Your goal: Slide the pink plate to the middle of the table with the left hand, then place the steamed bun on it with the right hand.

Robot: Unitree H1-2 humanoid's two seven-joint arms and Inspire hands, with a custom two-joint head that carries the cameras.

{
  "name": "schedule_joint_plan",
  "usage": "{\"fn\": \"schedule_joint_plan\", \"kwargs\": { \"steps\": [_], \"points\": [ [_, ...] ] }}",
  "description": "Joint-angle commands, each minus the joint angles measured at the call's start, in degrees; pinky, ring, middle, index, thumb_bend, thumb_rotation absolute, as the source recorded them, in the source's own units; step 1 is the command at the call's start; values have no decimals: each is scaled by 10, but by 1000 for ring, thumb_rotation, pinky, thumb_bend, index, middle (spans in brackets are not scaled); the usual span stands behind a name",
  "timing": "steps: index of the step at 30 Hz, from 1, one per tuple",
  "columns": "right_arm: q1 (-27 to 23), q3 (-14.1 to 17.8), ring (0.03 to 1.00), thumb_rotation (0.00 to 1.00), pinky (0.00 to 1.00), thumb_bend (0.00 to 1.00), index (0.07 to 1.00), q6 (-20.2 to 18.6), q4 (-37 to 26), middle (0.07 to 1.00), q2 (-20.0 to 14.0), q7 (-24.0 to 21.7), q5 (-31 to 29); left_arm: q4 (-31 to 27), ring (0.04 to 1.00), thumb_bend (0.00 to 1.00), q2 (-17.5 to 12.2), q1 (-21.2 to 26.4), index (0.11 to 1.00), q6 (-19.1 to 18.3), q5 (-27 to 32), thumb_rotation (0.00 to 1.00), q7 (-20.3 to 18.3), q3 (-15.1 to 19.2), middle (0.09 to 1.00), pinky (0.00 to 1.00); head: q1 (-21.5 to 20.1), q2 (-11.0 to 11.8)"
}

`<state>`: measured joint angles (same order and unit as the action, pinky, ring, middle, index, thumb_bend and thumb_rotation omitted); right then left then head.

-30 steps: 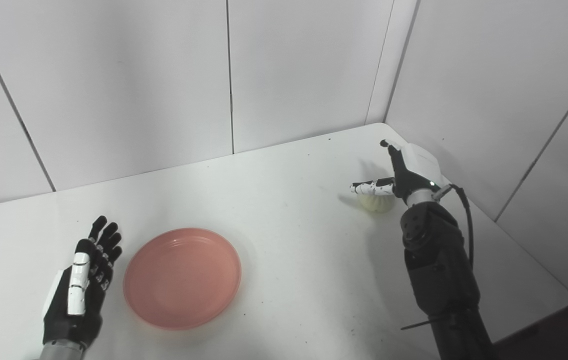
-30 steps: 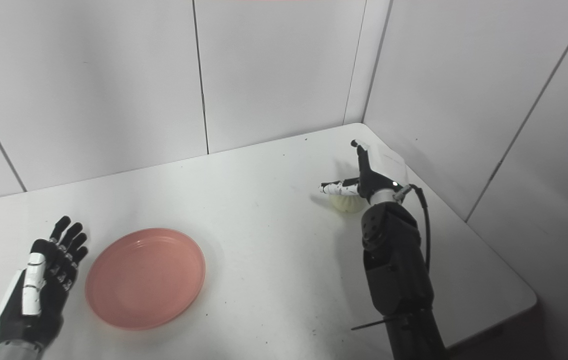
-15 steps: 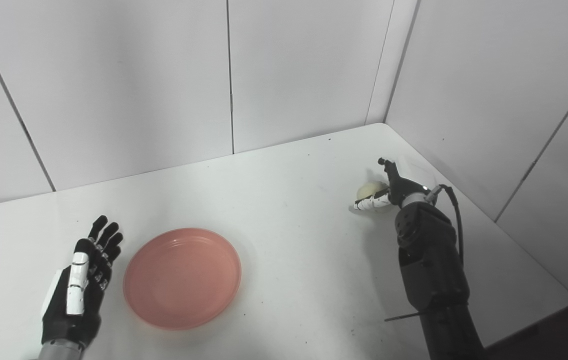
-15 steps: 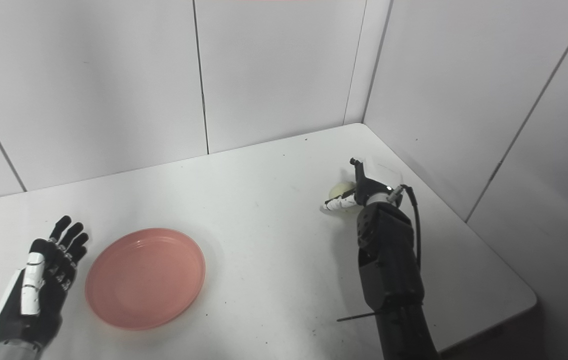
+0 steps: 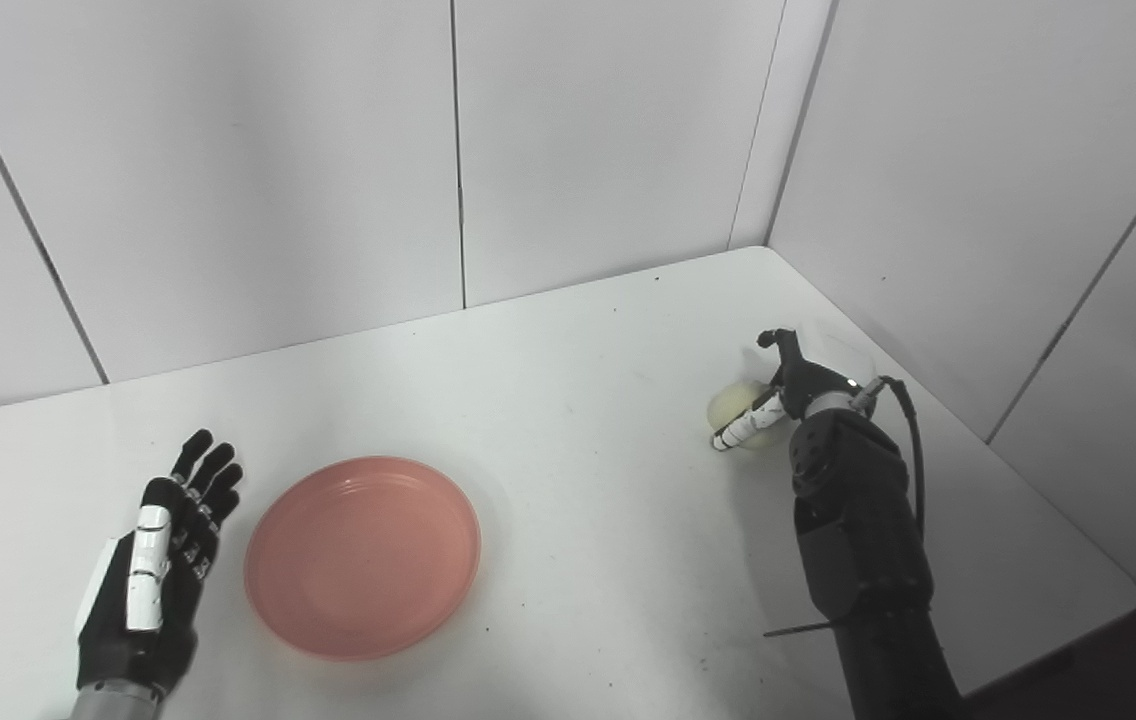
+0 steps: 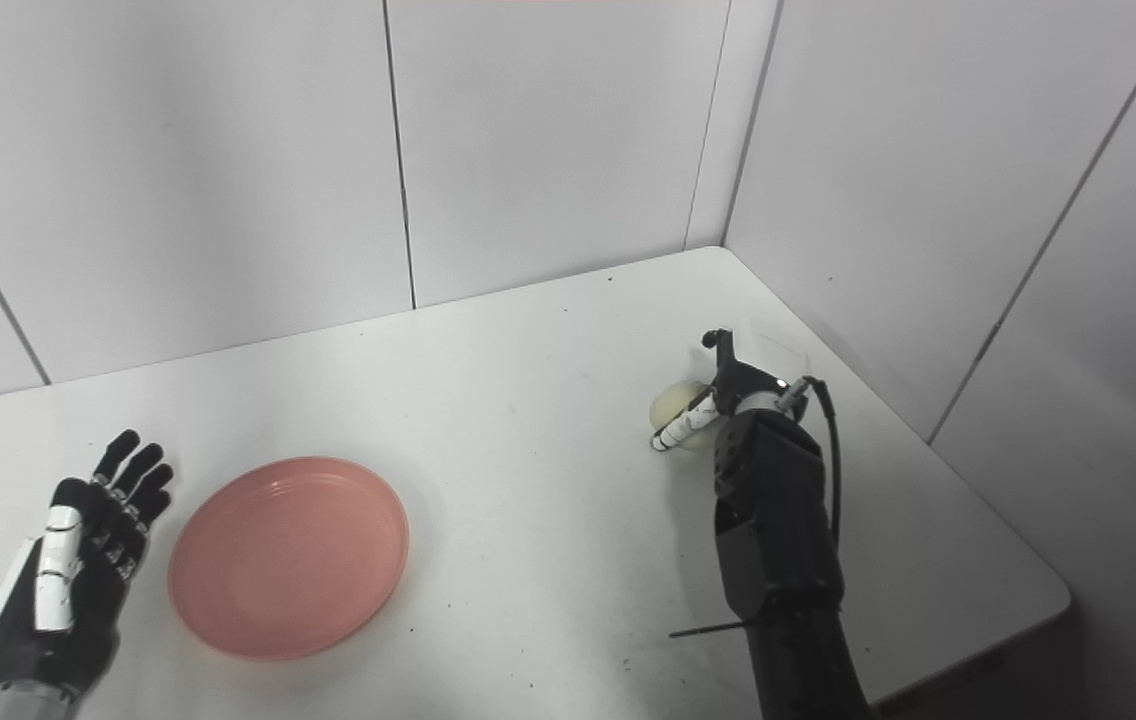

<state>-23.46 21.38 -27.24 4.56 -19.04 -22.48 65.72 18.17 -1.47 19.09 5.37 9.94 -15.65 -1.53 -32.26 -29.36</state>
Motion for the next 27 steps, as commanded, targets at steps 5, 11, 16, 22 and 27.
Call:
{"fn": "schedule_joint_plan", "kwargs": {
  "steps": [5,11,16,22,27],
  "points": [
    [-22,21,289,0,210,558,628,3,-17,475,5,57,-36,5,969,612,-8,-20,940,2,10,1000,-12,1,962,999,4,-3],
    [-19,11,399,0,323,519,531,3,-14,448,-1,101,-80,-1,964,614,-6,-23,934,-1,8,1000,-8,1,958,998,7,-5],
    [-16,-9,368,0,293,519,528,4,-24,428,-1,155,-121,-6,969,614,-4,-23,936,-11,9,1000,-9,-3,962,1000,24,-8],
    [-8,-39,334,0,237,520,524,27,-50,414,-2,207,-183,-18,968,627,6,-29,920,-24,5,1000,-2,-7,956,1000,65,-14],
    [-1,-68,425,0,340,523,491,63,-62,481,-6,236,-243,-29,973,648,17,-34,925,-25,-2,1000,4,-14,963,1000,109,-24]
  ]
}}
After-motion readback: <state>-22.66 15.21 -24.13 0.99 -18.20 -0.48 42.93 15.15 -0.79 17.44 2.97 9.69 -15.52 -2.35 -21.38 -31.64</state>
